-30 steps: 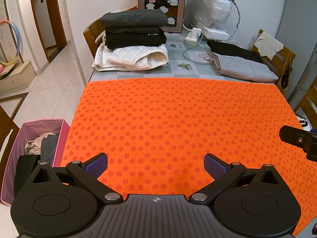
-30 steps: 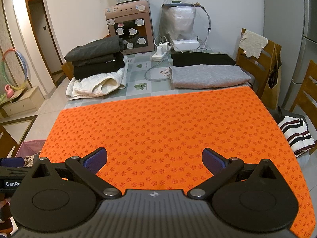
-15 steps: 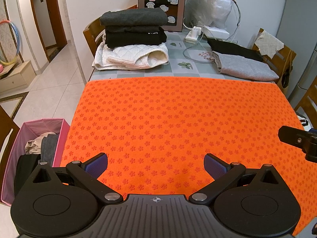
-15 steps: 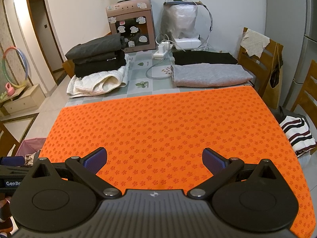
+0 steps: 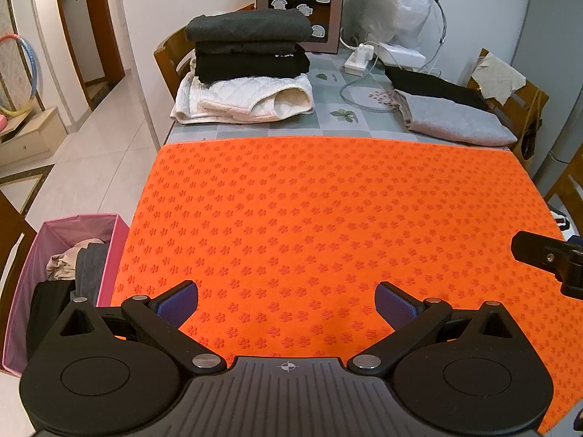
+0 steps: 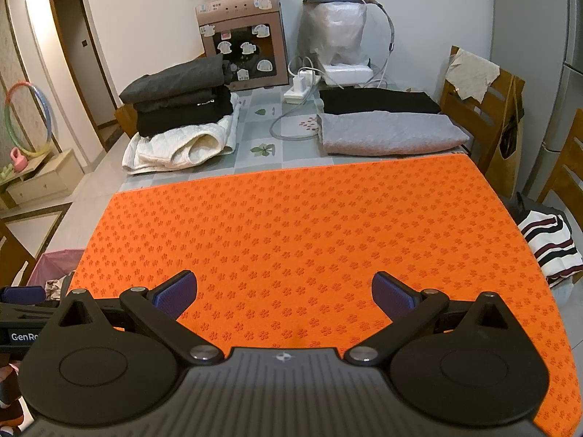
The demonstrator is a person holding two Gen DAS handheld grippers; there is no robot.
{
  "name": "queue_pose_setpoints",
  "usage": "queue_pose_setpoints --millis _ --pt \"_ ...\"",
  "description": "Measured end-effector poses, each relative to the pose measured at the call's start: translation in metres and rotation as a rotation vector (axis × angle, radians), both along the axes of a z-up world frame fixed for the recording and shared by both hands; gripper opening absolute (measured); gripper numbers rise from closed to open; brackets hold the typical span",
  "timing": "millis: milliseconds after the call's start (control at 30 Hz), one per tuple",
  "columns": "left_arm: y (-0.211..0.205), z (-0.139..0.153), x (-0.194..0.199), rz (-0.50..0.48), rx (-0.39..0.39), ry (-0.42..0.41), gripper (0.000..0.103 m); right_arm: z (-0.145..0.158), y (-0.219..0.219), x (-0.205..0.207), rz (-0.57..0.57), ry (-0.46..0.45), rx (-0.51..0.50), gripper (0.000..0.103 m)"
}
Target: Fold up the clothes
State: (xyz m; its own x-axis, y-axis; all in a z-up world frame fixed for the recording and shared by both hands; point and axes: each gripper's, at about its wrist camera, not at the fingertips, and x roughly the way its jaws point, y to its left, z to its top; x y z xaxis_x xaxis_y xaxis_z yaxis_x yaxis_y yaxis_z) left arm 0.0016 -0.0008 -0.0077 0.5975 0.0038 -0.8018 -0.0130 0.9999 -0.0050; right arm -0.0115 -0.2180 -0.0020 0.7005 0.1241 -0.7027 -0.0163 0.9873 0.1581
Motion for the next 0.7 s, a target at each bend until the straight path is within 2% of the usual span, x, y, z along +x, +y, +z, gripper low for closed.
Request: queue_pose_setpoints --millis 700 --pt "0.016 -0.014 0.016 0.046 -0.008 0.024 0.103 -0.014 0.012 0.026 0.042 0.057 -0.003 0.103"
